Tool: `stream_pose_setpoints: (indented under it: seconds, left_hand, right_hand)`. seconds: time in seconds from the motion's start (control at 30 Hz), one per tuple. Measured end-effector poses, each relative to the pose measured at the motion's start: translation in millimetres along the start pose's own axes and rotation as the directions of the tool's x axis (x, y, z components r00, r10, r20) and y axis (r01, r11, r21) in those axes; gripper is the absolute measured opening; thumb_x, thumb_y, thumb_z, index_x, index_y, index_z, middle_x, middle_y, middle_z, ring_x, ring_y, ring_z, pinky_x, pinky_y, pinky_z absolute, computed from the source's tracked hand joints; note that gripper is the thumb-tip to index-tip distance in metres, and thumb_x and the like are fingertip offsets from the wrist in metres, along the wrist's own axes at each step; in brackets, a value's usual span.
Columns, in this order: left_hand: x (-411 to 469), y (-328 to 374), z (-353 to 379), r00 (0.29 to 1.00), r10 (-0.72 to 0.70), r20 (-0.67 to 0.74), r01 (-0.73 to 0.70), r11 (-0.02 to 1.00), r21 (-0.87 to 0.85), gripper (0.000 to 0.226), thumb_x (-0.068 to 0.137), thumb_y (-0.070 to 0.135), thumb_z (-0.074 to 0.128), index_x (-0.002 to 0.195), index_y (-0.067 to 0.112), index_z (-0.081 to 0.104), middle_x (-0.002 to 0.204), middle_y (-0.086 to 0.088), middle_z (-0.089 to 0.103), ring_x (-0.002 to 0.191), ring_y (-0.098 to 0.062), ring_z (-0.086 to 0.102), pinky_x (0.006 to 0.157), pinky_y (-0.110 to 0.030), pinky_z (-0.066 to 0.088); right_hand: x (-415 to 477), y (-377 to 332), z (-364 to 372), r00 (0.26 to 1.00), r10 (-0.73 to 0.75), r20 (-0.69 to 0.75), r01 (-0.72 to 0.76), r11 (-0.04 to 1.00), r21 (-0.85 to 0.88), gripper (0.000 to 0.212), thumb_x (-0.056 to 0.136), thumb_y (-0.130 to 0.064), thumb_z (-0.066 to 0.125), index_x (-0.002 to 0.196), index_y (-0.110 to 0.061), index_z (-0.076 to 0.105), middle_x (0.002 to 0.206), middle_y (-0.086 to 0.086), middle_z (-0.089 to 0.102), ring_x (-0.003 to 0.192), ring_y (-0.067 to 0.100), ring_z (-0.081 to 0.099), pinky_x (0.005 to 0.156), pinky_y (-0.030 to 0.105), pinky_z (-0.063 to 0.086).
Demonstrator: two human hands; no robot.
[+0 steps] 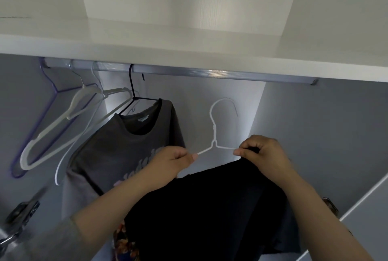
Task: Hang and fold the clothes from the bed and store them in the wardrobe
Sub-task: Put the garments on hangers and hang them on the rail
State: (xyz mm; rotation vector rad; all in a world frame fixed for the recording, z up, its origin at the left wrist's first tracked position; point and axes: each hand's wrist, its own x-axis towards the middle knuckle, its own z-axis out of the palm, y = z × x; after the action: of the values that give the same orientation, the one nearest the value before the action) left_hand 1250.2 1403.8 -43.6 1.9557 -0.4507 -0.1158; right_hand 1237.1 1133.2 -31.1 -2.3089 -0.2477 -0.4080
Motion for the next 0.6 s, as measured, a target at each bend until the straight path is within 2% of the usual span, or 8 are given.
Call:
stream_pose_setpoints:
  seconds: [0.13, 0.2, 0.3, 0.4, 0.5, 0.6]
  left_hand:
    - [1, -15, 0, 0.990, -0.131, -0.057, 0.131, 0.991, -0.002, 0.047, 0.094, 0.030, 0.061, 0.050, 0.021, 0.048, 0.042, 0.007, 0.040, 0.042, -0.006, 0.039, 0.051, -0.022, 0.036]
    - [0, -22, -4, 0.976, -0.192, -0.106, 0.190, 0.981, -0.032, 0.045, 0.094, 0.030, 0.061, 0.051, 0.018, 0.051, 0.043, 0.005, 0.041, 0.042, -0.009, 0.041, 0.052, -0.023, 0.036]
    - [0, -28, -15, 0.955, -0.251, -0.160, 0.242, 0.968, -0.073, 0.045, 0.095, 0.026, 0.059, 0.051, 0.019, 0.061, 0.042, 0.003, 0.043, 0.040, -0.010, 0.044, 0.053, -0.024, 0.040]
    - [3, -27, -23, 0.929, -0.316, -0.190, 0.278, 0.939, -0.204, 0.032, 0.098, 0.016, 0.053, 0.071, 0.007, 0.069, 0.046, 0.004, 0.051, 0.043, -0.010, 0.047, 0.057, -0.027, 0.043]
    - [12, -18, -26, 0.904, -0.350, -0.247, 0.288, 0.924, -0.253, 0.029, 0.098, 0.008, 0.046, 0.080, -0.001, 0.067, 0.048, 0.004, 0.052, 0.045, -0.010, 0.050, 0.060, -0.027, 0.046]
    - [23, -3, -29, 0.883, -0.350, -0.314, 0.264, 0.922, -0.285, 0.029, 0.097, 0.004, 0.042, 0.080, 0.003, 0.066, 0.053, 0.003, 0.051, 0.048, -0.015, 0.050, 0.056, -0.021, 0.048]
  right_hand:
    - [1, 15, 21, 0.997, 0.081, -0.003, -0.081, 0.997, -0.003, 0.005, 0.085, -0.033, 0.073, 0.082, -0.034, 0.069, 0.083, -0.017, 0.069, 0.081, 0.001, 0.064, 0.077, 0.027, 0.052]
    - [2, 16, 28, 0.988, 0.146, -0.047, -0.143, 0.988, 0.062, 0.011, 0.087, -0.032, 0.072, 0.097, -0.032, 0.066, 0.094, -0.017, 0.068, 0.093, 0.001, 0.063, 0.083, 0.024, 0.051]
    - [2, 10, 33, 0.980, 0.198, -0.018, -0.193, 0.970, 0.151, 0.024, 0.088, -0.035, 0.070, 0.109, -0.032, 0.061, 0.100, -0.015, 0.066, 0.093, -0.005, 0.061, 0.073, 0.007, 0.044]
    - [0, 1, 36, 0.981, 0.193, 0.001, -0.190, 0.962, 0.197, 0.021, 0.090, -0.035, 0.066, 0.110, -0.031, 0.060, 0.095, -0.015, 0.067, 0.085, -0.011, 0.059, 0.066, 0.000, 0.041]
    - [-2, -7, 42, 0.981, 0.192, 0.005, -0.188, 0.955, 0.231, 0.018, 0.091, -0.036, 0.064, 0.109, -0.033, 0.061, 0.096, -0.014, 0.067, 0.084, -0.008, 0.061, 0.065, 0.004, 0.043]
    - [-4, -10, 47, 0.982, 0.191, 0.014, -0.187, 0.942, 0.278, 0.016, 0.092, -0.036, 0.063, 0.107, -0.035, 0.061, 0.095, -0.010, 0.068, 0.087, 0.001, 0.065, 0.070, 0.011, 0.044]
